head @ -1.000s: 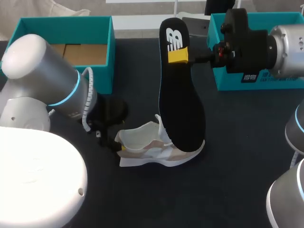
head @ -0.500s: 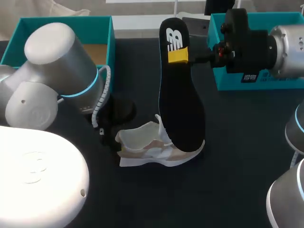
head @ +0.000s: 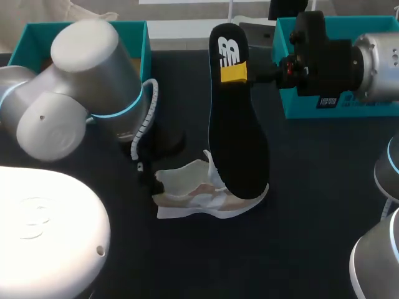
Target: Take the shoe out of the shoebox, open the shoe tongue, remove and reinsert the insole, then place the shoe into the shoebox
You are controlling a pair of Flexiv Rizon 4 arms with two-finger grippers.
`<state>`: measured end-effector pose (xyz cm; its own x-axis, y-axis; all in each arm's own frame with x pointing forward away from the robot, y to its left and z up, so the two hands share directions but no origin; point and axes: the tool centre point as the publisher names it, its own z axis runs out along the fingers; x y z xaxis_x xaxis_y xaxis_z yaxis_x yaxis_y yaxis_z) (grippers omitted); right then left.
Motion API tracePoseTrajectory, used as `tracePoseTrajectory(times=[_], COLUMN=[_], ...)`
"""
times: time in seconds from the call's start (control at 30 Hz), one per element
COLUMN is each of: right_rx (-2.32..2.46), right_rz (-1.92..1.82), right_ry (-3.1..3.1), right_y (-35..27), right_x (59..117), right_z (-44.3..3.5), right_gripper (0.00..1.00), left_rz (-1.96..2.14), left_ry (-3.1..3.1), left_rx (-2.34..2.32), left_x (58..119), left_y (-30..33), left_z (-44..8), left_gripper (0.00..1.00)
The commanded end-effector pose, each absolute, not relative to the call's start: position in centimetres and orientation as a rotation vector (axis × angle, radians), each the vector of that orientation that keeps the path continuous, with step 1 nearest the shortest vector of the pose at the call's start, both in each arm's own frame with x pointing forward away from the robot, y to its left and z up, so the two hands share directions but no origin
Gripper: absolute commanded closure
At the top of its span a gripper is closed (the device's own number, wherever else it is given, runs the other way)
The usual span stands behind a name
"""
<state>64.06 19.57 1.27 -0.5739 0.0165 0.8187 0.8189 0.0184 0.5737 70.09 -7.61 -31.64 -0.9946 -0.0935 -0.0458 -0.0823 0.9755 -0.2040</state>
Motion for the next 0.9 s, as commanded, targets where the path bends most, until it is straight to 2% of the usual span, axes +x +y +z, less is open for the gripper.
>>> tracePoseTrajectory(times=[0.03,0.43,0.5,0.6,0.73,0.9], right_rx=[-0.865,-0.865,-0.865,-0.865,-0.865,-0.865], right_rz=[-1.621,-1.621,-1.621,-1.621,-1.621,-1.621], right_ry=[-1.669,-1.669,-1.669,-1.669,-1.669,-1.669], right_y=[19.8,19.8,19.8,19.8,19.8,19.8], right_x=[64.1,64.1,64.1,64.1,64.1,64.1], right_z=[1.3,1.3,1.3,1.3,1.3,1.3], right_gripper=[1.0,1.0,1.0,1.0,1.0,1.0], left_rz=[-0.289,-0.398,-0.391,-0.374,-0.391,-0.39], left_ry=[3.071,3.077,3.06,3.059,3.067,3.081], left_rx=[-0.152,-0.123,-0.125,-0.114,-0.123,-0.122], left_x=[71.2,75.2,75.4,75.6,75.6,75.5], left_y=[-8.8,-13.8,-14.4,-15.3,-15.8,-16.6], left_z=[-31.7,-33.5,-34.2,-35.1,-36.0,-37.3], left_gripper=[0.0,0.0,0.17,0.17,0.33,0.4])
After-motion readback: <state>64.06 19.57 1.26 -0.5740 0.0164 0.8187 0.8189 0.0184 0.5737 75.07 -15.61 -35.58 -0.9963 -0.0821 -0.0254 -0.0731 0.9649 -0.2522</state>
